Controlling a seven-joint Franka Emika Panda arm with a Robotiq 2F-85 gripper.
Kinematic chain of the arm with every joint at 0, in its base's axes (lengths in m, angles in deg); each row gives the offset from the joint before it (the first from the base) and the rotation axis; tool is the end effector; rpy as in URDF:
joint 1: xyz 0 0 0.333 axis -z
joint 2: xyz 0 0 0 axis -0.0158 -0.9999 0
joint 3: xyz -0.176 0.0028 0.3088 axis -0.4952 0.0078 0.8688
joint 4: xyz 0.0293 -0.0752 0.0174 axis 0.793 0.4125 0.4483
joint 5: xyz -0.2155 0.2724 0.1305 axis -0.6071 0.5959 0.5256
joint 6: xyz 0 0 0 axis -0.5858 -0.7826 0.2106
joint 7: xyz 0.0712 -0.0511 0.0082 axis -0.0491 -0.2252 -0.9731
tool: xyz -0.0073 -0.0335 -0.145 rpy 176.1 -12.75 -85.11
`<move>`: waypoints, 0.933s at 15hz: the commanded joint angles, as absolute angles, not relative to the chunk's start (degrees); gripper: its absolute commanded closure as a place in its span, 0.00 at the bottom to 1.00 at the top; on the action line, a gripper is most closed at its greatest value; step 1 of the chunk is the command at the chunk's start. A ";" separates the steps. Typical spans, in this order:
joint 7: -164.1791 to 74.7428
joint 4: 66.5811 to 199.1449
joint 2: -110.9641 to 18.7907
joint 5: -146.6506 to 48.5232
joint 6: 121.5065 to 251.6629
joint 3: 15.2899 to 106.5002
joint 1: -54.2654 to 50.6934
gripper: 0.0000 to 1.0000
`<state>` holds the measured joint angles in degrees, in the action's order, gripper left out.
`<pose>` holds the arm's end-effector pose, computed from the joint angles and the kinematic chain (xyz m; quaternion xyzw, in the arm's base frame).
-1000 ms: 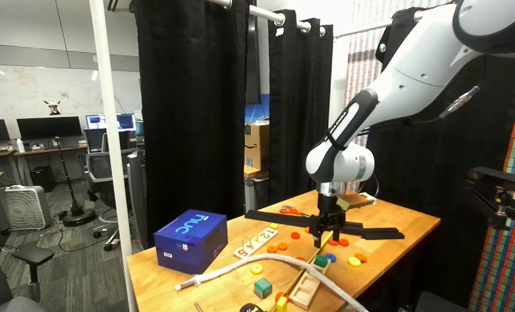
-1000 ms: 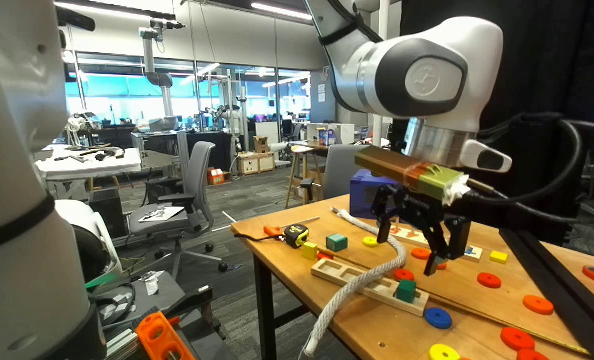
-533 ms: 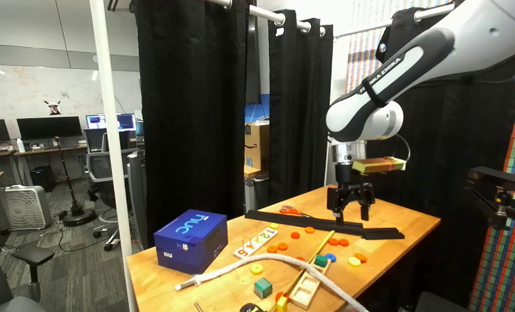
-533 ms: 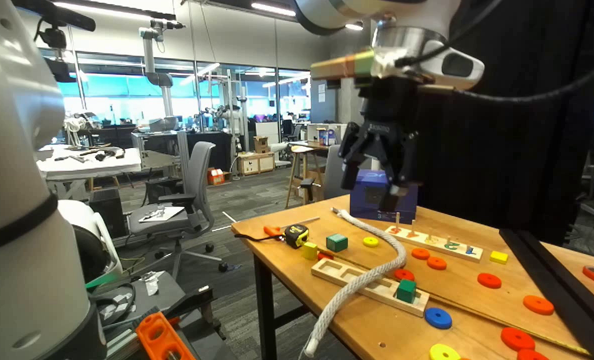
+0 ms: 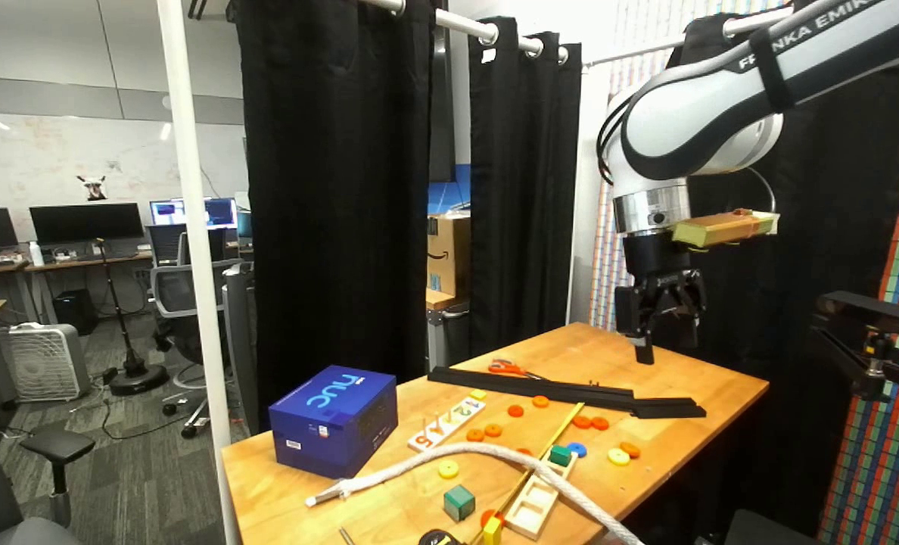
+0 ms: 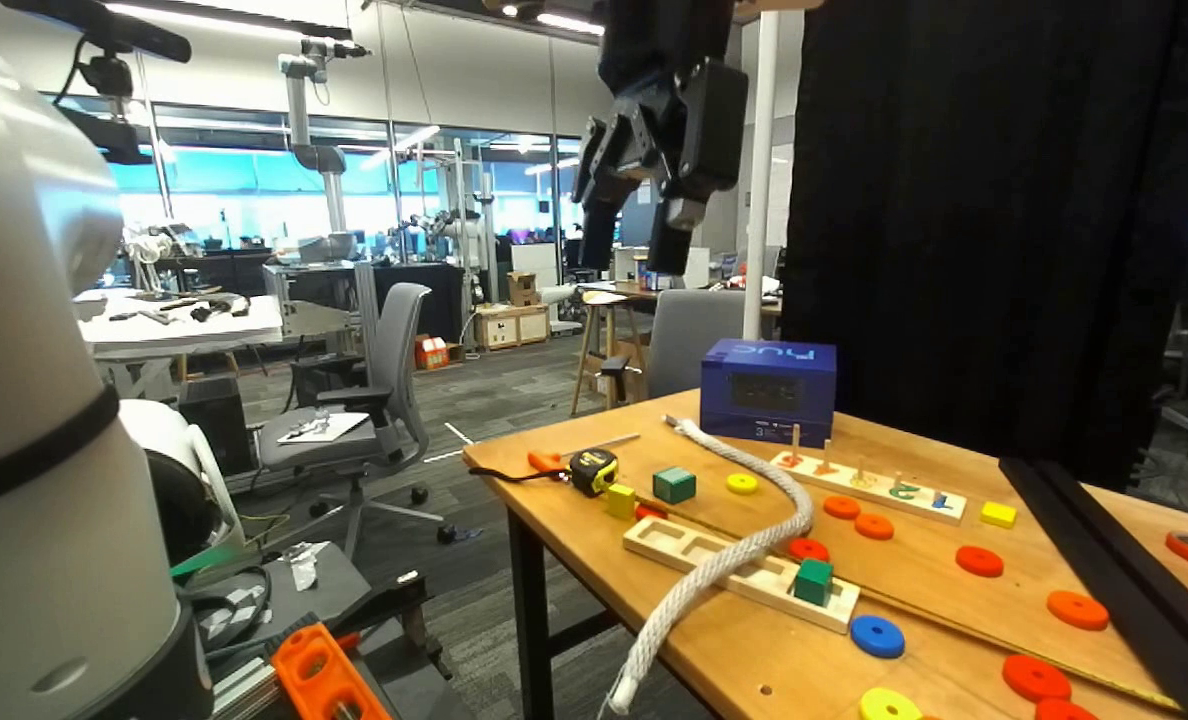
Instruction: Put the green cube on the wooden pallet
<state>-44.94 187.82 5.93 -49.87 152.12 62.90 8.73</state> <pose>0.2751 -0.0656 0.4483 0.9867 -0.1250 -0.1030 0.0153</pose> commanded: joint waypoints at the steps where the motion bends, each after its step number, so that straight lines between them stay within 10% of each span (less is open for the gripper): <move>1: -49.26 191.79 14.58 -53.86 151.27 63.55 5.71 0.00; 14: -45.06 196.37 24.50 -48.25 151.32 63.01 4.27 0.00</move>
